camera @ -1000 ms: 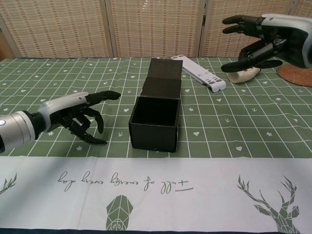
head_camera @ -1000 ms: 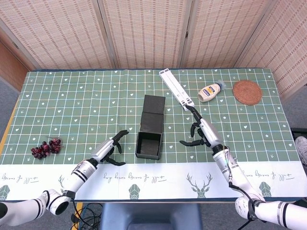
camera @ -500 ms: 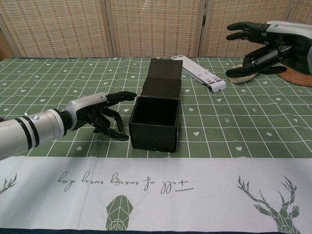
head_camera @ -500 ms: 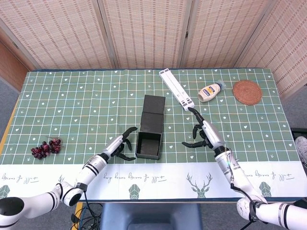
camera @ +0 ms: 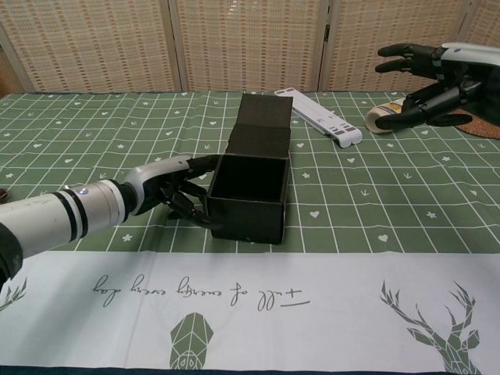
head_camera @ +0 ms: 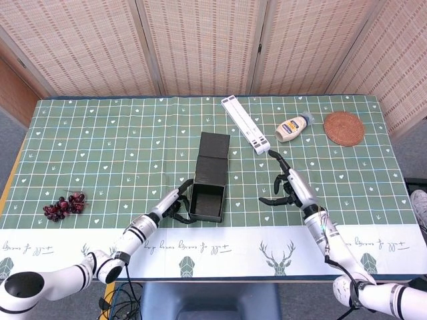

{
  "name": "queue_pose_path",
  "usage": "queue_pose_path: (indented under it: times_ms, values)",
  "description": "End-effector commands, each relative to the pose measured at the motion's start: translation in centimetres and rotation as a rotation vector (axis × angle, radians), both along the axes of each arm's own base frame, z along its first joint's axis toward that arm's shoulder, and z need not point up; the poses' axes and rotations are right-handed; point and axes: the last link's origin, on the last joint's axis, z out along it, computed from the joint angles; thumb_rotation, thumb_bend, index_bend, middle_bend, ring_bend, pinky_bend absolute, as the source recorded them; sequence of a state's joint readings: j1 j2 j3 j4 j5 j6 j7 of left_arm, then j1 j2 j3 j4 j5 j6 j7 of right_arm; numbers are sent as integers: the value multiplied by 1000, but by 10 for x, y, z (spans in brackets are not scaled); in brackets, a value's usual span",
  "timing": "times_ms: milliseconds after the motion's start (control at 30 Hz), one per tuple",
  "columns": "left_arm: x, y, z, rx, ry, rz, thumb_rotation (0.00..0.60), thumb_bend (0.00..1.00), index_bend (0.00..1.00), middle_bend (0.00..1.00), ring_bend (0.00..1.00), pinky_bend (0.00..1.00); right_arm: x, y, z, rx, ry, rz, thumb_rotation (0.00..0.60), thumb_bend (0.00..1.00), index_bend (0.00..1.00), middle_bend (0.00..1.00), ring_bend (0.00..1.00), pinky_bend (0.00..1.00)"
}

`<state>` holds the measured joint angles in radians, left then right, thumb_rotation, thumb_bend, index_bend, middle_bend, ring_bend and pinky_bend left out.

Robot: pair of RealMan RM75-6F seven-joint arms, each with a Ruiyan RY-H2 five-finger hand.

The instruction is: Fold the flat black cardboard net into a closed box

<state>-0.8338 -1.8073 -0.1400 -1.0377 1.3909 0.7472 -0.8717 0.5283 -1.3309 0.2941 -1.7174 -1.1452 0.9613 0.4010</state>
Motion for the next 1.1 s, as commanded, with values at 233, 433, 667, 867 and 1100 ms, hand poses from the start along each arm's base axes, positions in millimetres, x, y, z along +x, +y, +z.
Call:
queue_pose_path:
  times_ms: [233, 433, 667, 867, 1100]
  values:
    - [6, 1, -7, -3, -31, 34, 600, 121, 0, 0, 557, 865, -7, 1, -2, 6, 7, -18, 600, 27, 0, 45, 663, 1000]
    - [9, 2, -13, -11, -44, 64, 600, 121, 3, 13, 567, 865, -12, 0, -4, 7, 12, -33, 600, 27, 0, 47, 663, 1000]
    - [10, 3, -15, -8, -79, 109, 600, 121, 205, 238, 585, 865, -25, -3, -10, 26, 47, -78, 600, 54, 0, 64, 663, 1000]
    - [8, 1, -7, -3, -98, 102, 600, 121, 281, 321, 593, 866, -31, -8, -26, 71, 78, -109, 600, 73, 0, 68, 663, 1000]
    - [6, -11, 12, -10, -121, 52, 600, 120, 295, 337, 596, 867, -29, -20, -47, 106, 93, -131, 600, 90, 0, 82, 664, 1000]
